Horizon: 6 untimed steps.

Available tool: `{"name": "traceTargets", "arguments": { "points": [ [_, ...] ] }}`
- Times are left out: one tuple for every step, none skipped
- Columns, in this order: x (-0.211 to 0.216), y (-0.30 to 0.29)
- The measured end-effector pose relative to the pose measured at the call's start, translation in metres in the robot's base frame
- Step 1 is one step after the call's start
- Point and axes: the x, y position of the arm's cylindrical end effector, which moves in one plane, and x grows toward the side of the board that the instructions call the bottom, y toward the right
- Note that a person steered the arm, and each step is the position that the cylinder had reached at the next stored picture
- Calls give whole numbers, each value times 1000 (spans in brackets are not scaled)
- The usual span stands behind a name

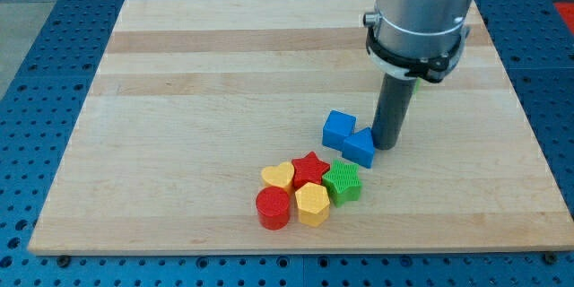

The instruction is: Push the blue cube towards the red star

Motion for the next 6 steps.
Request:
{"name": "traceTargets", "arguments": {
  "points": [
    [-15,-8],
    [-33,-14],
    [-34,-40],
    [-27,-64],
    [-18,-66],
    [-17,-65]
  ]
}}
